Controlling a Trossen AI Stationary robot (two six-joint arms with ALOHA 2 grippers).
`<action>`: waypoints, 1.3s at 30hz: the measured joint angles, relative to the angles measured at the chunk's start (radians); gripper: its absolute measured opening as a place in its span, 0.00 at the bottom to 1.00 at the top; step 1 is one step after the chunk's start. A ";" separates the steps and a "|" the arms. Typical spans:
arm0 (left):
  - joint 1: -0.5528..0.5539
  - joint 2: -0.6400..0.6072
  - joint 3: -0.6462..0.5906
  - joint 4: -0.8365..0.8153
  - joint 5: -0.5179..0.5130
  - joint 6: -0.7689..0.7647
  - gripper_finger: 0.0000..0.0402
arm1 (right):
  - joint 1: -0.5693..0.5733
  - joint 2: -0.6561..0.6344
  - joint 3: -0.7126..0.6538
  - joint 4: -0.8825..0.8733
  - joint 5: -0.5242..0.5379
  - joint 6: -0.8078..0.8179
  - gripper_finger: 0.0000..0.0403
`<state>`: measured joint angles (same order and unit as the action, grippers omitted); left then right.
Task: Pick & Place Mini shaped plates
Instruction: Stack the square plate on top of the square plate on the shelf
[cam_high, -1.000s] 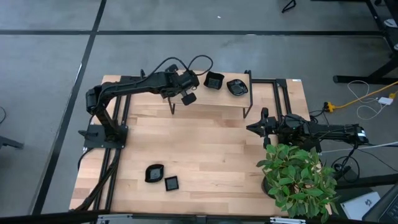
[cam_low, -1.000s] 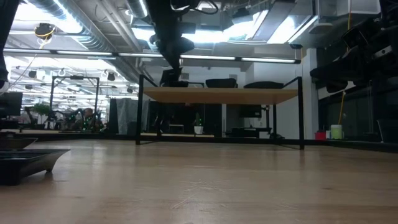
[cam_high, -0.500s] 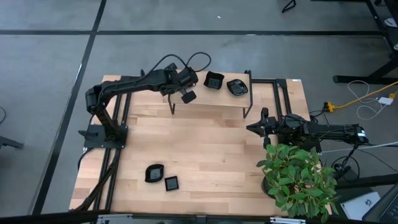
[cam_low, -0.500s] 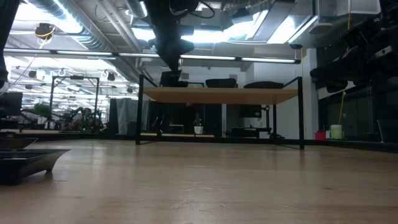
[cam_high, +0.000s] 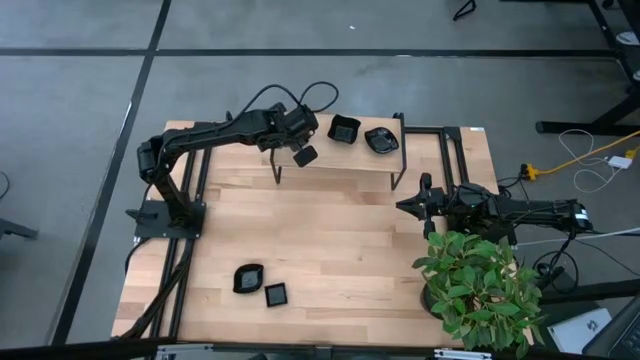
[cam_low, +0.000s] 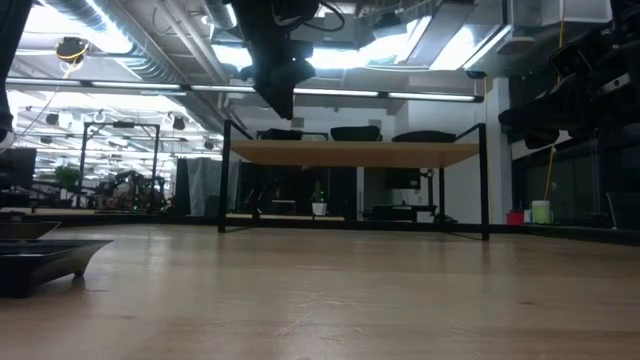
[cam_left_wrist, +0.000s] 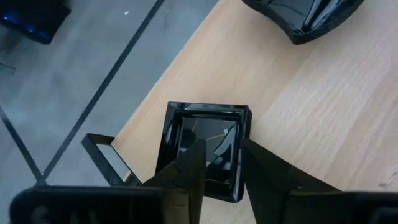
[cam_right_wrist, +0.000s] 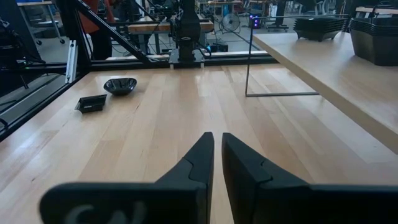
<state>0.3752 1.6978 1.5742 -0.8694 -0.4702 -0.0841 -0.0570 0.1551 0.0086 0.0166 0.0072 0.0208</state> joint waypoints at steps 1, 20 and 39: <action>0.000 0.000 0.000 0.000 0.001 0.000 0.24 | 0.000 0.000 0.000 0.000 0.000 0.000 0.08; -0.262 0.003 0.000 -0.024 0.120 -0.034 0.26 | 0.000 0.000 0.000 0.000 0.000 0.000 0.08; -0.682 0.008 -0.002 -0.025 0.106 -0.210 0.25 | 0.000 0.000 0.000 0.000 0.000 0.000 0.08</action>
<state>-0.3068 1.7054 1.5723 -0.8947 -0.3642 -0.2941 -0.0566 0.1551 0.0086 0.0166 0.0074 0.0212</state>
